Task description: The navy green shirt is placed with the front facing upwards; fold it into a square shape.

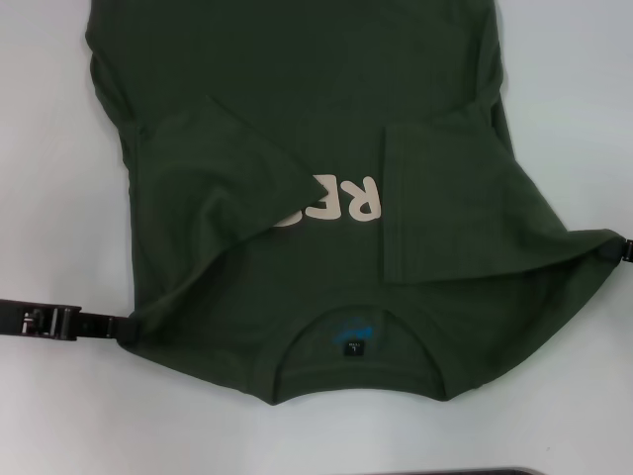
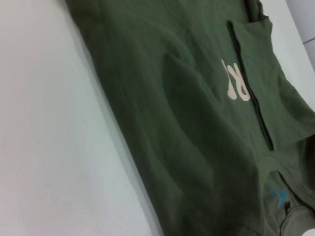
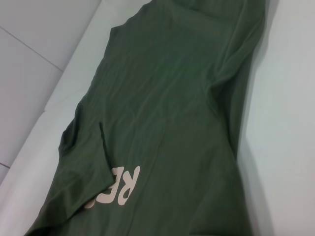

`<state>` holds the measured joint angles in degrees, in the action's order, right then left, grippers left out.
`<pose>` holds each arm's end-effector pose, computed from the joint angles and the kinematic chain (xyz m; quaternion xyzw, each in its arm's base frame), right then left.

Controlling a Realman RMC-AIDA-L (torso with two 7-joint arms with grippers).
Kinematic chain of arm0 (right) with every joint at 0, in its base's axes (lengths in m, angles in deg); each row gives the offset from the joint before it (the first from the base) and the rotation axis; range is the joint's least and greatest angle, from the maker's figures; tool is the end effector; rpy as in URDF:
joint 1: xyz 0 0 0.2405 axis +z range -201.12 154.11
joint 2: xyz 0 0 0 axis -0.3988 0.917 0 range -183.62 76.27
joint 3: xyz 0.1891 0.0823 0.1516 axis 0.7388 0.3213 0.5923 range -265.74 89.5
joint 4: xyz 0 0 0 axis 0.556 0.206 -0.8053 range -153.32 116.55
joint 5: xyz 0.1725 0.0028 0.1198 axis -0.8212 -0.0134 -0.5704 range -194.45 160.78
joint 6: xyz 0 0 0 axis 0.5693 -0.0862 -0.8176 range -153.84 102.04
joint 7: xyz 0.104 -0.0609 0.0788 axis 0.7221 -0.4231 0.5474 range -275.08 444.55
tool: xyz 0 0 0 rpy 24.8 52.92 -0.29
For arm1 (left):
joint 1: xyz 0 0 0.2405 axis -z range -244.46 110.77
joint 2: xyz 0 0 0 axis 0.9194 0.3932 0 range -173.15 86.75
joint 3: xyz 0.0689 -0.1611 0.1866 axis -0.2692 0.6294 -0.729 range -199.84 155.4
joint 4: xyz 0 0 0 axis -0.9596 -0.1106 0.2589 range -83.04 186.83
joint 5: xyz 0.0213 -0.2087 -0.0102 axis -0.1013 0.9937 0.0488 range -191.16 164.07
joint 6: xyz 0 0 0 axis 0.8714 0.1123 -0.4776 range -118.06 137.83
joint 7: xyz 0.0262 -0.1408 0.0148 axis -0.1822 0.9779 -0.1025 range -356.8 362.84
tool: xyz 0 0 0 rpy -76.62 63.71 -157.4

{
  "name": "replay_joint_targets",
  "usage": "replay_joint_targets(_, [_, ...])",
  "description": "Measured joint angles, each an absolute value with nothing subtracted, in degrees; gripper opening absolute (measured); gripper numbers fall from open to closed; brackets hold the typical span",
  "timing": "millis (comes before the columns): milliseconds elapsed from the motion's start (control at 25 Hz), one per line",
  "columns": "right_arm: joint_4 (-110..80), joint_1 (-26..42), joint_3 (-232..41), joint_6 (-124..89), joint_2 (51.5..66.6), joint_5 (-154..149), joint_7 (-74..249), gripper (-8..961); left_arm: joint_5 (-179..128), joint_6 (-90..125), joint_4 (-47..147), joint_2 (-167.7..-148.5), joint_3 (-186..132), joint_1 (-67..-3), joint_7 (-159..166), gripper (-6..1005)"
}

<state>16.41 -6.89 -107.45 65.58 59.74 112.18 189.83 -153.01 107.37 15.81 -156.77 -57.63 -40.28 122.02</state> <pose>0.3867 0.2406 0.0545 -0.7634 0.5766 0.2319 0.1760 -0.3367 0.2691 0.0201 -0.8104 -0.5815 -0.0713 0.0021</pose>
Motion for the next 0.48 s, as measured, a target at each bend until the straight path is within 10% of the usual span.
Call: replay_joint_targets(480, [14.75,-7.12,-107.90,65.85,59.77,112.58,189.47,2,-155.71,110.34,14.55,-156.49,-58.06,-40.55,120.96,113])
